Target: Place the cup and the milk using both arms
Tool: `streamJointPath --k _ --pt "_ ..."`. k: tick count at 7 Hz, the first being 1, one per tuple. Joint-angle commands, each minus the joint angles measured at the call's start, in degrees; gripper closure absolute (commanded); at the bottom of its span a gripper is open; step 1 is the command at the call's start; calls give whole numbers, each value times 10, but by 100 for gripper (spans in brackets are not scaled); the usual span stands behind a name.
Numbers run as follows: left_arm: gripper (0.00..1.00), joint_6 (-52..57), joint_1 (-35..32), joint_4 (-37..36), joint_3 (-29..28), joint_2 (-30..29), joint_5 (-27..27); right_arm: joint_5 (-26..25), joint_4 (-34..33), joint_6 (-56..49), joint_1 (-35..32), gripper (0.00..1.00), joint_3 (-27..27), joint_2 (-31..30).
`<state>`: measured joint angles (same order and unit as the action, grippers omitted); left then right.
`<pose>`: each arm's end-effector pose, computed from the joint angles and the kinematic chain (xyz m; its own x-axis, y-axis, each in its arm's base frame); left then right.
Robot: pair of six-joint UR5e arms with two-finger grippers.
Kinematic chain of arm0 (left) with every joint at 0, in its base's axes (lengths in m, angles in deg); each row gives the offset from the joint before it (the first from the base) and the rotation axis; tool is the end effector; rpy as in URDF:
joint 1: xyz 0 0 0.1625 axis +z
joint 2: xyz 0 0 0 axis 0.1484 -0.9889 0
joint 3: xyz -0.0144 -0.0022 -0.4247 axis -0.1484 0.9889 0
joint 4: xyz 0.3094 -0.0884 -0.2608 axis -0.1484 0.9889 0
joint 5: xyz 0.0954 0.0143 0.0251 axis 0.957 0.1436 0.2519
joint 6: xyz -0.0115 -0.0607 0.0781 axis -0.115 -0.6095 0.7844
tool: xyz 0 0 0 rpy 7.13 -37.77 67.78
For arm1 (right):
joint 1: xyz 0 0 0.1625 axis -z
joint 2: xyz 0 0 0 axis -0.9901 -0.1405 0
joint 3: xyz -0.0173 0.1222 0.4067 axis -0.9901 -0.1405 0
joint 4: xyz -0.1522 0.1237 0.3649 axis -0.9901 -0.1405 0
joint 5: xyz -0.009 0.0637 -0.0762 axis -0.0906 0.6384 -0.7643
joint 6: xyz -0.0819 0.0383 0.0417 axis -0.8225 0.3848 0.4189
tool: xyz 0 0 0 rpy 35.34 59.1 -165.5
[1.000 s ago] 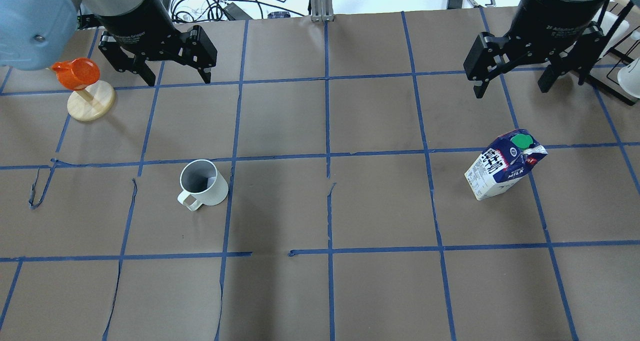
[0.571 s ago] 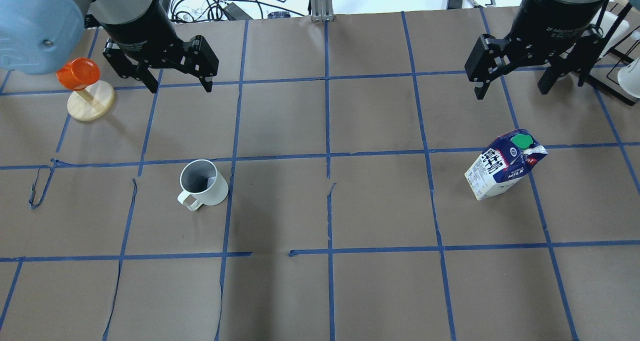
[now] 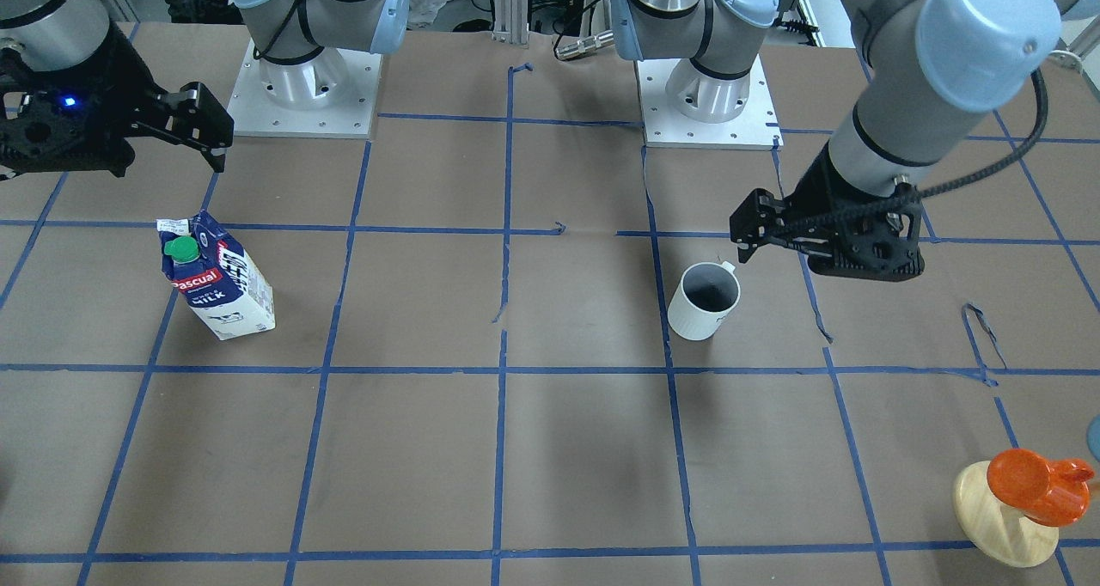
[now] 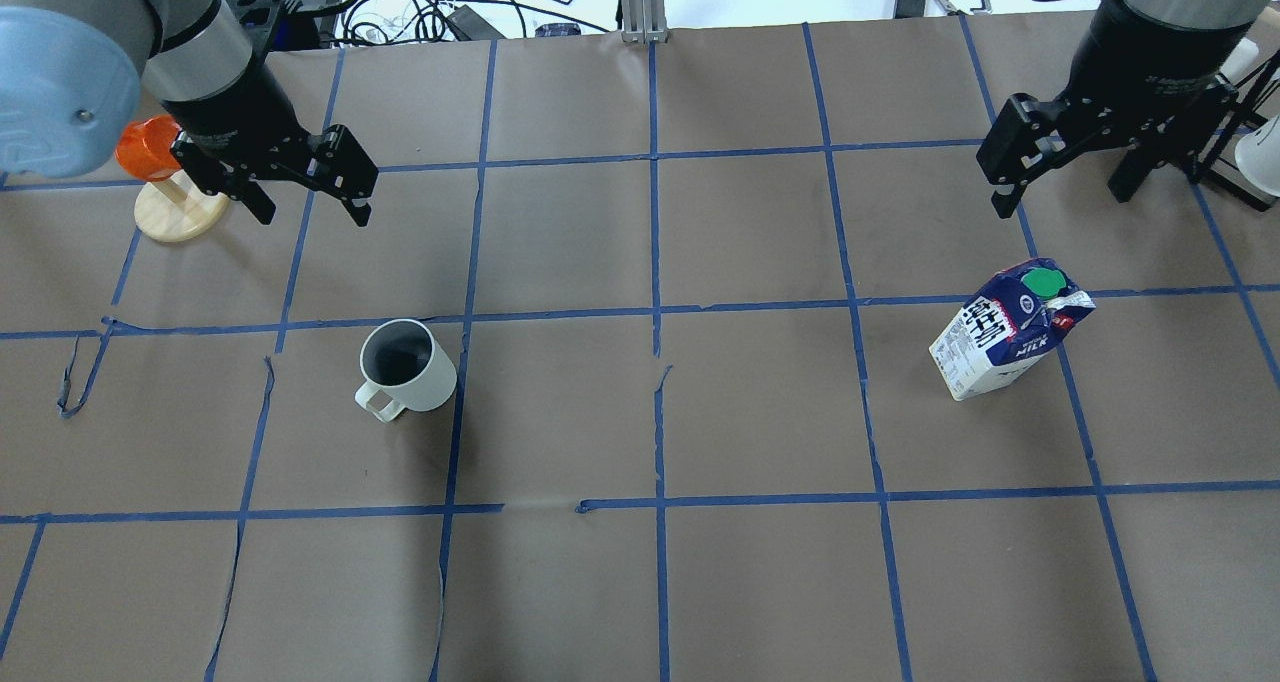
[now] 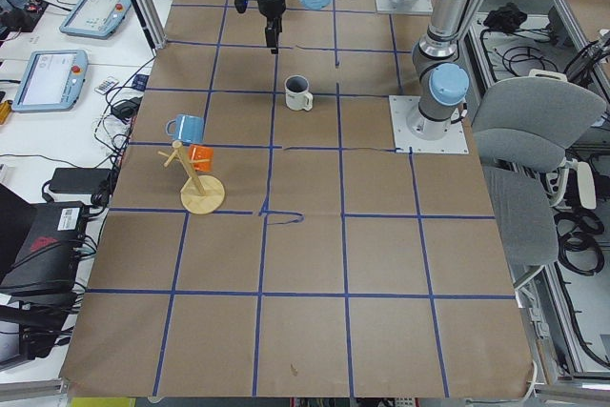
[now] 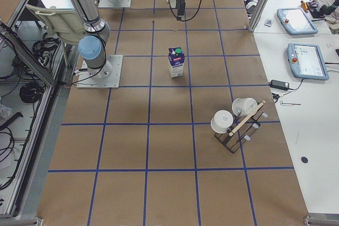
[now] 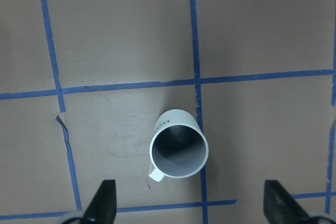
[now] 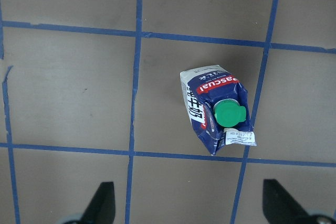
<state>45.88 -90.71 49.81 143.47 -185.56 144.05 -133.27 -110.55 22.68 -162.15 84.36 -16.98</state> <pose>-0.0598 -0.5462 0.4042 -0.9961 0.0864 0.0181 0.0875 0.9936 0.0718 0.0453 -0.4938 0.4847 -0.9944 -0.1043 0.0148 -0.1017 0.9869 0.1249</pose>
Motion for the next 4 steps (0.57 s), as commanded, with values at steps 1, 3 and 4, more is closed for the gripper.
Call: streamJointPath --k 1,3,4 --pt "0 24 23 -118 99 -46 -2 -6 -61 -43 37 0 55 4" --pt "0 28 29 -110 141 -50 -2 -6 -137 -44 45 0 127 4" --pt "4 27 33 -118 158 -59 -3 -5 -159 -46 53 0 150 4"
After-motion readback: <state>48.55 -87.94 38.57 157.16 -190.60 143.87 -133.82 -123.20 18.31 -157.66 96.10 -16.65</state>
